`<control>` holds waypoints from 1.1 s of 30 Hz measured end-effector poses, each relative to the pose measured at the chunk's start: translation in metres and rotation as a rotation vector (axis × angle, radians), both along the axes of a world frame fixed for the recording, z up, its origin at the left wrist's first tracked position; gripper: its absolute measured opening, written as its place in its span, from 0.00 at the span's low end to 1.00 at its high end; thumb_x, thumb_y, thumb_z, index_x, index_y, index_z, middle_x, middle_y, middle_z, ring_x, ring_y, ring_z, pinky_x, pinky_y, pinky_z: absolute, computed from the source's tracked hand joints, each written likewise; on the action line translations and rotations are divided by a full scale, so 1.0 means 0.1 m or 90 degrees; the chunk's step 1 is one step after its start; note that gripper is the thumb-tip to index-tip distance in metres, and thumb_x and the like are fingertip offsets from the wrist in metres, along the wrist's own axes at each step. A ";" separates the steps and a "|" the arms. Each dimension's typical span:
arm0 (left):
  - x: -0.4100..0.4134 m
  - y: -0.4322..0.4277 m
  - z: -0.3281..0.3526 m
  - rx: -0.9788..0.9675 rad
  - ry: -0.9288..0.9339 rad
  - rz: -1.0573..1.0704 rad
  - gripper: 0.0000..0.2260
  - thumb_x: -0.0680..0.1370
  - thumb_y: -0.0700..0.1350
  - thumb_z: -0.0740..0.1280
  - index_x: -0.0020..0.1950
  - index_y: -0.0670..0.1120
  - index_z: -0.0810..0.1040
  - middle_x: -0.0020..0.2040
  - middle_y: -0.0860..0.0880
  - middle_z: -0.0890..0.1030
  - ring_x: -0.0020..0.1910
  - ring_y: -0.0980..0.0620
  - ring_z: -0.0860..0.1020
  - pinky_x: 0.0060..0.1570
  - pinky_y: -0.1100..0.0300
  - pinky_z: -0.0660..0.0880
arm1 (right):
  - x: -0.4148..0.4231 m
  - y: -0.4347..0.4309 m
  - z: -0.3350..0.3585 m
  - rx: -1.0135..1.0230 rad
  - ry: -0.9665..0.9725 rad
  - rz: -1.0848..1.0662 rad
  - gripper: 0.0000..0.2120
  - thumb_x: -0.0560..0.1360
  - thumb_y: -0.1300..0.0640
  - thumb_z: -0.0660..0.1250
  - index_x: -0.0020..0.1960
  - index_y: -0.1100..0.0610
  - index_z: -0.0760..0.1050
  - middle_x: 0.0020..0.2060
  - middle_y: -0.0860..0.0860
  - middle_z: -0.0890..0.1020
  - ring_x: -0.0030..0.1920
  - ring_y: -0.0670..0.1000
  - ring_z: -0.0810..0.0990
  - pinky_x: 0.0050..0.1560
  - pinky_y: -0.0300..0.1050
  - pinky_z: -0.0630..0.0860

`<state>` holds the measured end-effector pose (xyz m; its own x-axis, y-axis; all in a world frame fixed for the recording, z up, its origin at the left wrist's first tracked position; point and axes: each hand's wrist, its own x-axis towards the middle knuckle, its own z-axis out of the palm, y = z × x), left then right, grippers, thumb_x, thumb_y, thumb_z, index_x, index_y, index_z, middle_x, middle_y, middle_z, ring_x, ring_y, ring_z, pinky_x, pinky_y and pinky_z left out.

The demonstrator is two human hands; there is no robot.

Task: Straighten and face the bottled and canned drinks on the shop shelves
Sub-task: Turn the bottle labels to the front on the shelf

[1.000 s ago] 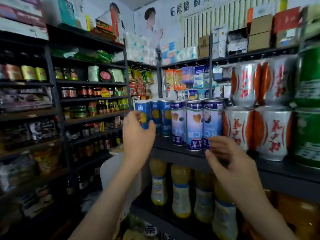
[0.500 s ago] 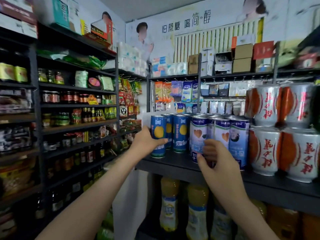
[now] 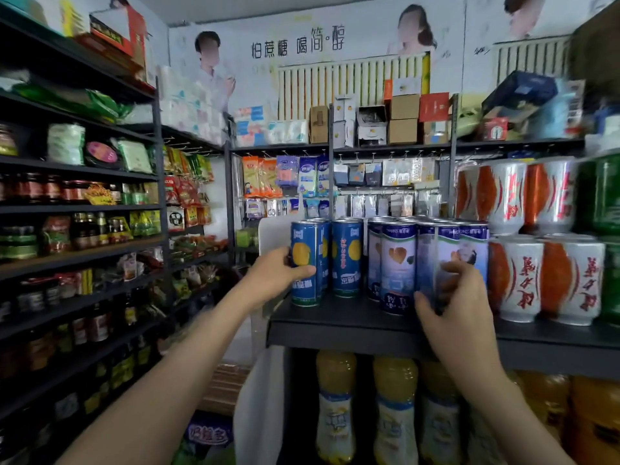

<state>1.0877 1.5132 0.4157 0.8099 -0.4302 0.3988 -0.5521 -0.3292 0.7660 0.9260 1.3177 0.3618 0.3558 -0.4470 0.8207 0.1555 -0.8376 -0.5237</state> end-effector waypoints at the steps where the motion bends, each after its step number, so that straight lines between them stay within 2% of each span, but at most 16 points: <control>1: 0.00 -0.01 -0.01 -0.009 0.002 -0.007 0.09 0.74 0.46 0.72 0.52 0.49 0.77 0.51 0.50 0.81 0.51 0.52 0.79 0.53 0.59 0.74 | 0.01 0.00 0.00 0.000 0.003 -0.023 0.24 0.70 0.65 0.72 0.61 0.65 0.67 0.48 0.54 0.70 0.49 0.52 0.71 0.49 0.47 0.71; 4: -0.03 -0.05 -0.02 -0.037 -0.009 -0.020 0.10 0.75 0.43 0.70 0.56 0.44 0.77 0.48 0.51 0.79 0.44 0.57 0.76 0.37 0.73 0.69 | 0.04 -0.06 -0.01 -0.020 0.041 -0.104 0.28 0.67 0.64 0.74 0.63 0.67 0.66 0.53 0.62 0.71 0.55 0.61 0.70 0.55 0.56 0.72; 7: -0.03 -0.11 -0.05 -0.048 -0.022 0.002 0.11 0.75 0.43 0.71 0.56 0.43 0.76 0.47 0.52 0.77 0.44 0.57 0.74 0.32 0.75 0.67 | 0.05 -0.13 -0.01 -0.004 0.111 -0.121 0.31 0.69 0.59 0.74 0.65 0.67 0.63 0.57 0.64 0.71 0.59 0.63 0.70 0.56 0.56 0.71; 9: -0.03 -0.13 -0.07 -0.030 -0.029 0.044 0.14 0.74 0.47 0.71 0.56 0.44 0.75 0.48 0.52 0.77 0.48 0.54 0.75 0.36 0.68 0.68 | 0.05 -0.13 -0.01 0.004 0.135 -0.125 0.32 0.70 0.56 0.73 0.67 0.67 0.62 0.58 0.63 0.71 0.60 0.63 0.70 0.56 0.54 0.70; 11: -0.05 -0.16 -0.08 0.014 -0.054 0.120 0.26 0.72 0.52 0.73 0.64 0.42 0.70 0.57 0.47 0.77 0.56 0.49 0.75 0.48 0.60 0.71 | 0.04 -0.12 -0.01 0.004 0.139 -0.132 0.33 0.71 0.55 0.73 0.68 0.66 0.62 0.59 0.62 0.70 0.61 0.62 0.69 0.57 0.53 0.70; 13: -0.18 -0.19 -0.08 0.050 -0.136 0.231 0.35 0.71 0.56 0.72 0.69 0.39 0.62 0.65 0.43 0.69 0.64 0.45 0.68 0.58 0.54 0.68 | 0.03 -0.12 0.01 0.000 0.138 -0.136 0.33 0.71 0.54 0.73 0.68 0.65 0.61 0.60 0.61 0.70 0.61 0.61 0.69 0.57 0.52 0.70; 15: -0.39 -0.26 -0.08 0.032 -0.285 0.301 0.34 0.73 0.56 0.70 0.69 0.40 0.60 0.65 0.42 0.64 0.66 0.45 0.63 0.61 0.55 0.65 | 0.04 -0.13 0.01 -0.009 0.136 -0.144 0.33 0.71 0.54 0.73 0.67 0.65 0.62 0.59 0.61 0.70 0.60 0.61 0.70 0.57 0.52 0.70; 17: -0.60 -0.41 -0.09 0.007 -0.381 0.255 0.27 0.74 0.54 0.69 0.66 0.42 0.63 0.61 0.44 0.66 0.62 0.46 0.66 0.56 0.57 0.66 | 0.05 -0.13 0.00 -0.019 0.132 -0.152 0.32 0.70 0.54 0.74 0.66 0.65 0.62 0.58 0.61 0.71 0.59 0.62 0.71 0.56 0.54 0.72; 18: -0.69 -0.51 -0.11 0.025 -0.380 0.199 0.24 0.75 0.53 0.69 0.63 0.43 0.65 0.59 0.45 0.69 0.59 0.47 0.68 0.53 0.58 0.67 | 0.07 -0.14 0.00 -0.024 0.130 -0.156 0.32 0.70 0.54 0.74 0.65 0.65 0.63 0.58 0.61 0.71 0.58 0.62 0.72 0.57 0.55 0.73; 20: -0.82 -0.76 -0.14 0.110 -0.278 0.095 0.23 0.75 0.55 0.68 0.61 0.43 0.66 0.56 0.45 0.72 0.56 0.46 0.72 0.46 0.58 0.68 | 0.10 -0.15 -0.01 -0.034 0.126 -0.172 0.32 0.69 0.53 0.74 0.65 0.66 0.63 0.56 0.61 0.71 0.56 0.63 0.72 0.56 0.57 0.73; 23: -0.91 -1.06 -0.21 0.121 -0.132 0.028 0.28 0.74 0.55 0.69 0.64 0.40 0.64 0.60 0.42 0.72 0.59 0.44 0.72 0.47 0.57 0.68 | 0.12 -0.16 -0.05 -0.047 0.111 -0.180 0.33 0.70 0.51 0.73 0.65 0.66 0.63 0.55 0.61 0.71 0.55 0.63 0.72 0.55 0.57 0.73; 27: -0.88 -1.22 -0.29 0.028 -0.072 0.050 0.26 0.75 0.51 0.69 0.64 0.39 0.63 0.61 0.40 0.73 0.58 0.42 0.73 0.47 0.56 0.69 | 0.09 -0.23 -0.06 -0.059 0.098 -0.114 0.39 0.70 0.51 0.73 0.72 0.63 0.57 0.61 0.60 0.70 0.61 0.61 0.70 0.59 0.53 0.72; 30: -0.83 -1.22 -0.31 0.007 -0.060 0.047 0.23 0.75 0.51 0.69 0.62 0.39 0.67 0.58 0.41 0.76 0.55 0.43 0.76 0.46 0.56 0.71 | 0.04 -0.34 0.03 -0.116 0.090 -0.048 0.44 0.69 0.55 0.74 0.76 0.59 0.51 0.61 0.58 0.68 0.62 0.57 0.66 0.61 0.47 0.66; 33: -0.79 -1.16 -0.26 0.037 -0.073 0.039 0.20 0.74 0.52 0.70 0.60 0.40 0.72 0.56 0.44 0.78 0.54 0.46 0.77 0.46 0.58 0.72 | -0.01 -0.43 0.23 -0.150 0.065 -0.026 0.37 0.73 0.58 0.69 0.76 0.59 0.54 0.59 0.59 0.69 0.59 0.56 0.66 0.59 0.44 0.63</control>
